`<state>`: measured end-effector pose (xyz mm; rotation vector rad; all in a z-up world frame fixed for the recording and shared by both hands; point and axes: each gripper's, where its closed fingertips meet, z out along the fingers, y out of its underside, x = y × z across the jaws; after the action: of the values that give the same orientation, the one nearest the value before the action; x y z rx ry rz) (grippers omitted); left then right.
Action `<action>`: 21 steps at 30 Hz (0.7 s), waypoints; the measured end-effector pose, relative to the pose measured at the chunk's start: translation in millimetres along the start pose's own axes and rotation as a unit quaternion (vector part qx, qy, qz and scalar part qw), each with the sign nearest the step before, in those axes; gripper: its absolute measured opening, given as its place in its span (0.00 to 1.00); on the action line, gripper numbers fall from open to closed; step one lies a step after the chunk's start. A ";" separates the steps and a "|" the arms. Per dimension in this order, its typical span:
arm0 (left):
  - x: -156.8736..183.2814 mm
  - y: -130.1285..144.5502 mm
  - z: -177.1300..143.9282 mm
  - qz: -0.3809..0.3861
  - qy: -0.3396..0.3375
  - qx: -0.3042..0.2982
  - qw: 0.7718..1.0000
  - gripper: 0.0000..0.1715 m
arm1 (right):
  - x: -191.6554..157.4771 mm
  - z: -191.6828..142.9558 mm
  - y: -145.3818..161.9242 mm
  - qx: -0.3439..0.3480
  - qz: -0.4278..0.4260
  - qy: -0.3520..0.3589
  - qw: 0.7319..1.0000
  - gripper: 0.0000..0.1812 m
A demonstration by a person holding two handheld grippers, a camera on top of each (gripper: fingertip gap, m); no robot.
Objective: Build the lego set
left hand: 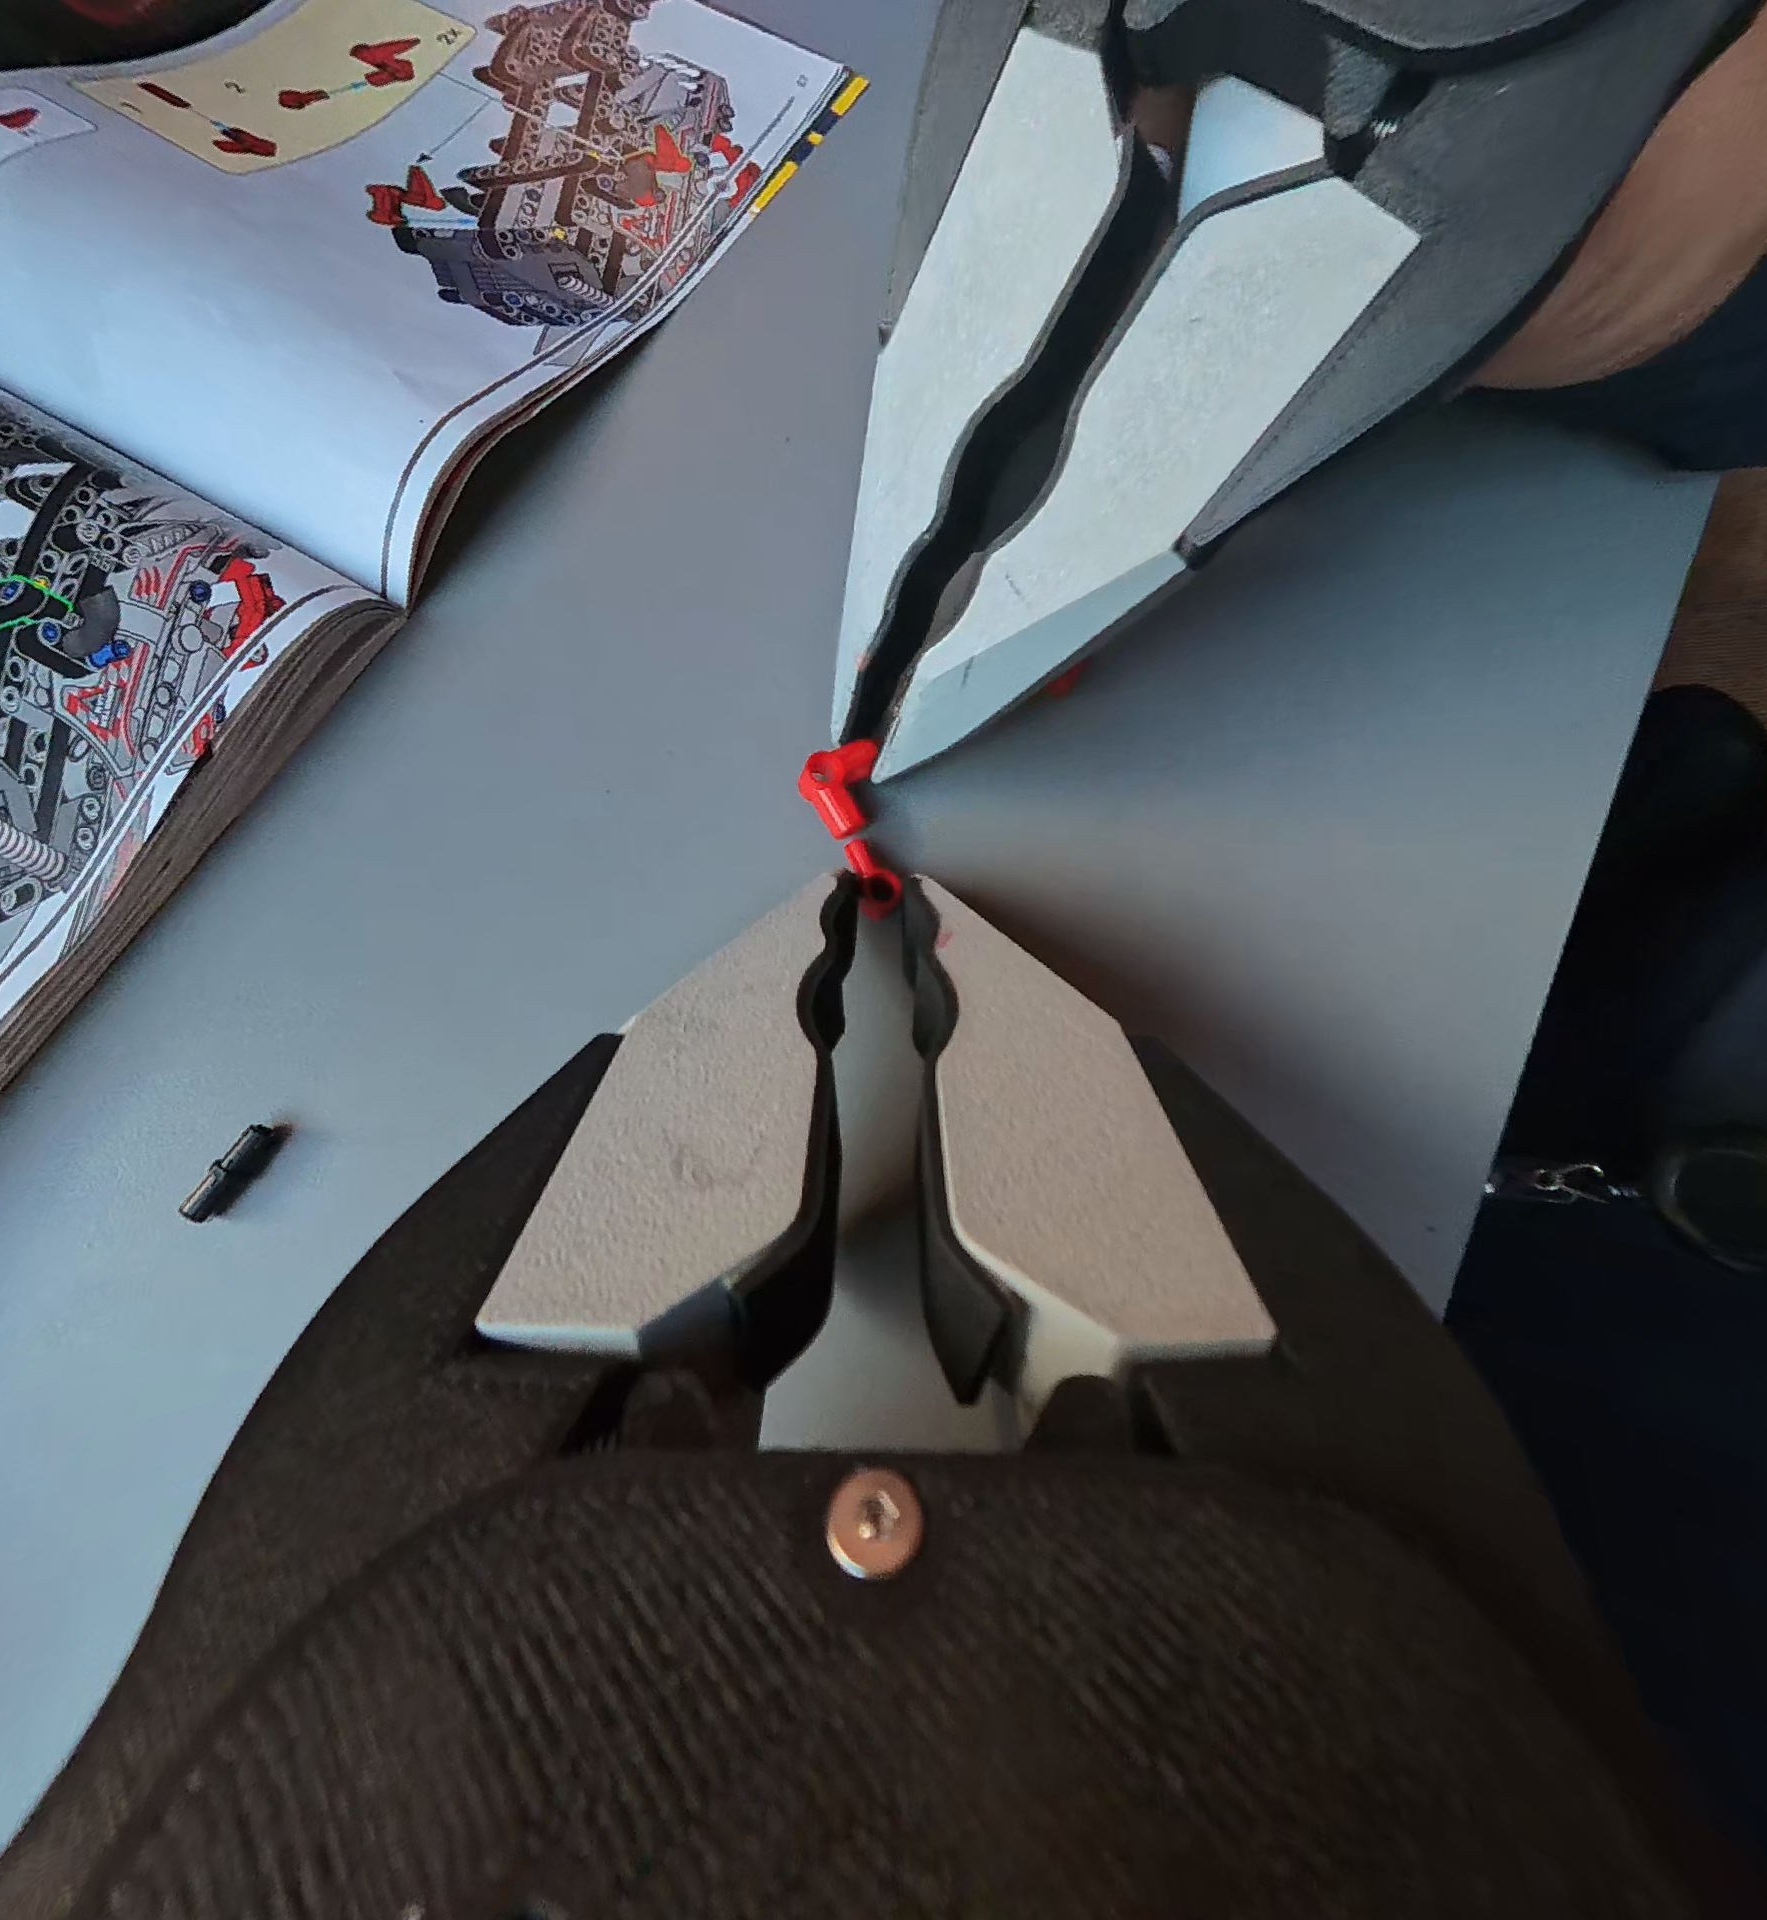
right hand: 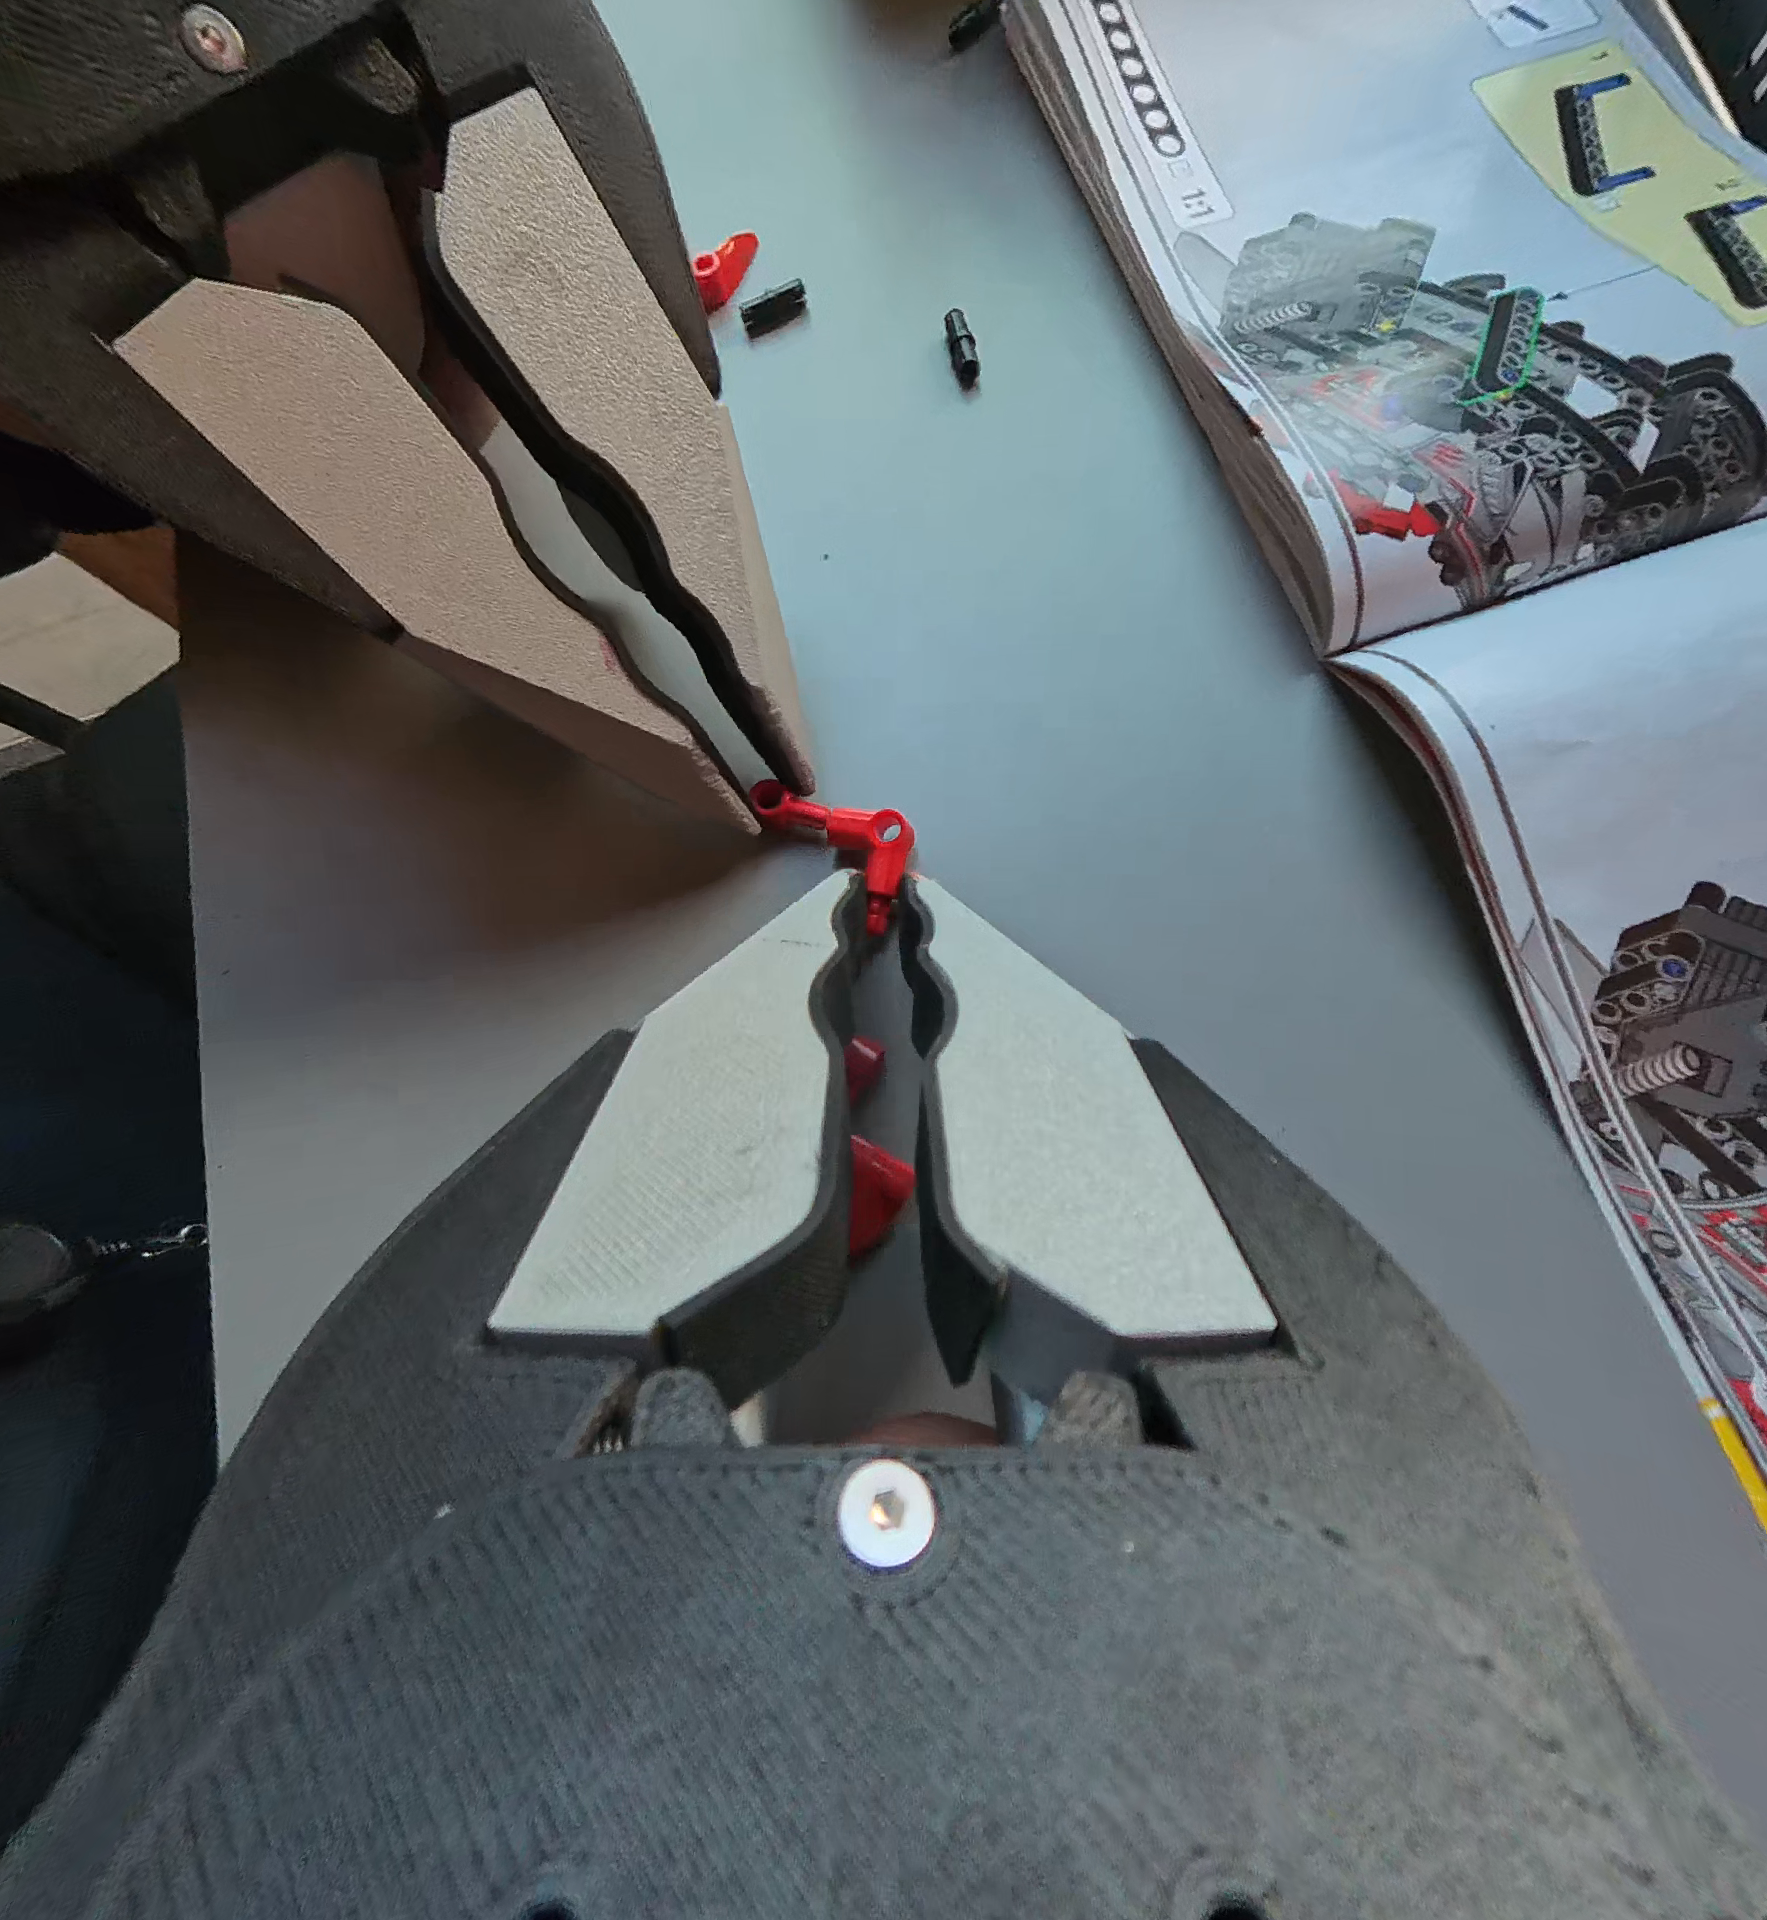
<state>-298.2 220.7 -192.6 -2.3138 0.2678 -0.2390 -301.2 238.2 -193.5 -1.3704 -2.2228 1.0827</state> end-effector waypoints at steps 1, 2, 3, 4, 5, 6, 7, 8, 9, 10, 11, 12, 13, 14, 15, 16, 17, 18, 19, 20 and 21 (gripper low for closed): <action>-0.1 0.1 -0.1 0.003 -0.005 0.000 1.000 0.03 | -1.0 -0.1 0.1 0.000 0.004 -0.001 1.000 0.01; -0.2 0.2 -0.1 0.007 -0.011 0.000 1.000 0.03 | -1.5 0.0 0.1 0.000 0.010 -0.002 1.000 0.01; -0.2 0.2 -0.1 0.011 -0.017 0.000 1.000 0.03 | -1.8 0.2 0.0 0.000 0.019 -0.003 1.000 0.01; -0.4 0.2 0.0 0.014 -0.022 0.000 1.000 0.03 | -1.9 0.4 -0.3 0.001 0.028 -0.004 1.000 0.01; -0.5 0.2 0.1 0.016 -0.025 0.000 1.000 0.03 | -1.9 0.6 -0.6 0.001 0.035 -0.006 0.999 0.01; -0.5 0.2 0.1 0.017 -0.027 0.000 0.999 0.03 | -2.2 0.7 -0.7 0.000 0.039 -0.006 0.999 0.01; -0.5 0.2 0.2 0.014 -0.027 0.000 1.000 0.03 | -2.2 0.6 -0.6 -0.002 0.038 -0.005 0.999 0.01; -0.5 0.0 0.3 0.010 -0.027 0.000 1.000 0.03 | -2.2 0.6 -0.4 -0.006 0.039 -0.002 0.999 0.01; -0.7 0.0 0.3 0.011 -0.028 0.000 1.000 0.03 | -2.0 0.6 -0.3 -0.011 0.040 0.001 0.999 0.01; -1.0 0.0 0.4 0.013 -0.032 0.000 0.999 0.03 | -1.7 0.7 -0.3 -0.015 0.043 0.005 0.999 0.01; -1.3 -0.2 0.4 0.017 -0.037 0.000 0.999 0.03 | -1.6 0.8 -0.3 -0.020 0.045 0.009 0.999 0.01; -1.4 -0.1 0.4 0.023 -0.043 0.000 0.999 0.03 | -1.6 0.9 -0.2 -0.024 0.043 0.013 0.999 0.01; -1.4 -0.1 0.3 0.028 -0.048 0.000 0.998 0.03 | -1.6 0.8 0.0 -0.028 0.040 0.015 0.999 0.01; -1.7 -0.2 0.1 0.034 -0.055 -0.001 0.998 0.03 | -1.5 0.8 0.2 -0.031 0.039 0.017 0.999 0.01; -1.9 -0.3 0.1 0.041 -0.062 -0.001 0.997 0.03 | -1.6 0.9 0.1 -0.033 0.040 0.017 0.999 0.01; -1.8 -0.3 0.0 0.048 -0.068 -0.001 0.996 0.03 | -1.9 1.1 0.0 -0.033 0.040 0.016 0.999 0.01; -2.0 -0.4 -0.1 0.054 -0.074 -0.001 0.996 0.03 | -2.2 1.2 -0.1 -0.034 0.040 0.015 0.999 0.01; -2.0 -0.4 0.0 0.057 -0.076 -0.001 0.995 0.03 | -2.3 1.3 0.0 -0.035 0.040 0.015 0.998 0.01; -1.7 -0.4 0.0 0.058 -0.076 -0.001 0.995 0.03 | -2.3 1.4 0.0 -0.036 0.040 0.015 0.998 0.01; -1.5 -0.3 -0.2 0.057 -0.075 -0.001 0.996 0.03 | -2.4 1.5 -0.1 -0.036 0.040 0.015 0.998 0.01; -1.5 -0.3 -0.1 0.055 -0.073 0.000 0.996 0.03 | -2.5 1.6 -0.1 -0.038 0.040 0.015 0.998 0.01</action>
<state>-299.7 221.3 -192.4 -2.2956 0.3206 -0.0137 -301.0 235.4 -194.2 -1.5092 -2.2260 1.0066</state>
